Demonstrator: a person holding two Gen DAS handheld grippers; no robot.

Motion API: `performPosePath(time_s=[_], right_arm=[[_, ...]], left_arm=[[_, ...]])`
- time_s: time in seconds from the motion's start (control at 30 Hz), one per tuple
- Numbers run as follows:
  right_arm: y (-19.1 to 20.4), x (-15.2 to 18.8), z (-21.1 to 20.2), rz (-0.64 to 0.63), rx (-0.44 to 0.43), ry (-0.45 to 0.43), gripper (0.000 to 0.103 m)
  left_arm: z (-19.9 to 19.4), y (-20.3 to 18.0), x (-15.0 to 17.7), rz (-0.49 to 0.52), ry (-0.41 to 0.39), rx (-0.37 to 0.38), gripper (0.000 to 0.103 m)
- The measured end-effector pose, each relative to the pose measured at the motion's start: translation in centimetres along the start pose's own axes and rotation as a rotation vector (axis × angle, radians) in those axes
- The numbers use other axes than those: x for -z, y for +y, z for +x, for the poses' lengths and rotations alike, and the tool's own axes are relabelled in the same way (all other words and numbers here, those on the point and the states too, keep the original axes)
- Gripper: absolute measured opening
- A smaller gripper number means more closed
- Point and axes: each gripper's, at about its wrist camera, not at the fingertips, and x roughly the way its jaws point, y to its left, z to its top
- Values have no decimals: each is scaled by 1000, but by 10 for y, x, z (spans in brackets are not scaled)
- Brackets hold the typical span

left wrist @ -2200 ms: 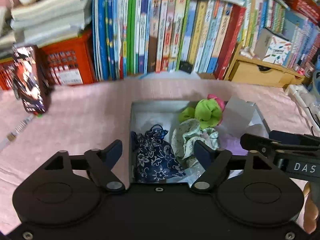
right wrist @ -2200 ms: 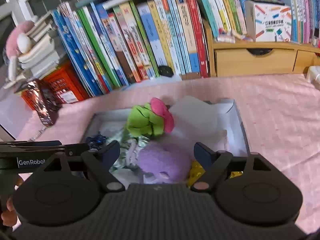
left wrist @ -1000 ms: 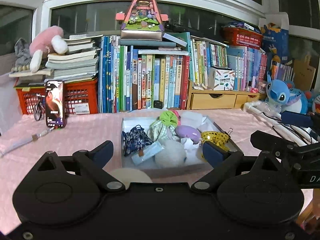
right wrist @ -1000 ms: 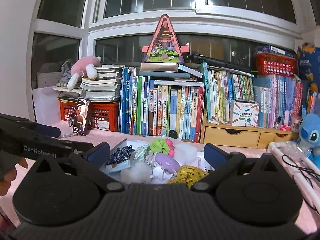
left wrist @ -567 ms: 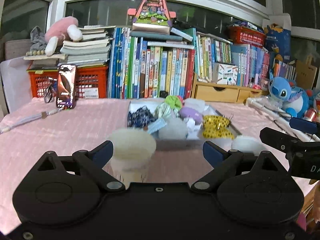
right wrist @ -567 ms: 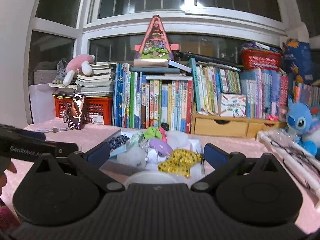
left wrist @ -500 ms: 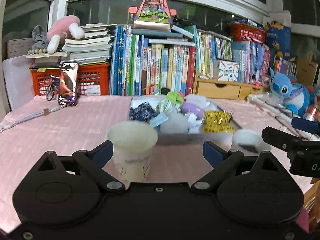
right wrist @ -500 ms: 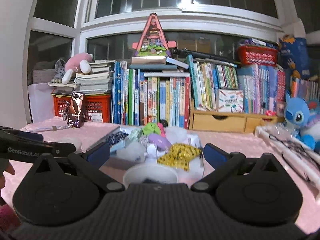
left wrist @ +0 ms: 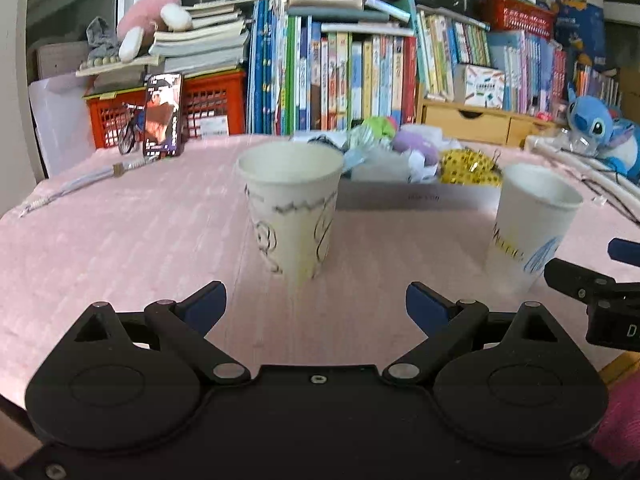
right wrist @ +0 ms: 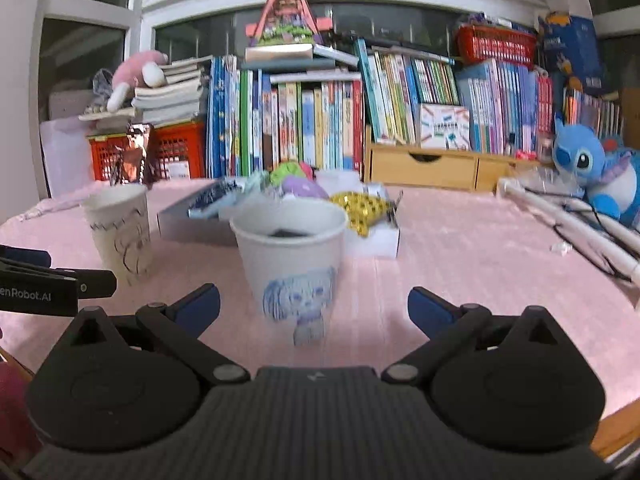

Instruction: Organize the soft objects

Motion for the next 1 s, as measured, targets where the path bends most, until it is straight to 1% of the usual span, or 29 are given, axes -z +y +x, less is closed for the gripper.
performPosePath(time_s=[0.13, 0.33, 0.6, 0.83, 1.0], right_arm=[[2, 9, 6, -11, 15, 24, 103], [6, 19, 17, -45, 33, 54, 103], [9, 27, 28, -65, 43, 101, 103], [4, 27, 30, -18, 22, 115, 103], [2, 28, 30, -15, 15, 115, 103]], left_arm=[[10, -1, 10, 0, 39, -8, 96], [22, -2, 17, -10, 71, -20, 96], [29, -4, 18, -15, 68, -38, 102], [30, -4, 18, -13, 65, -38, 103], [31, -4, 17, -11, 70, -34, 103]])
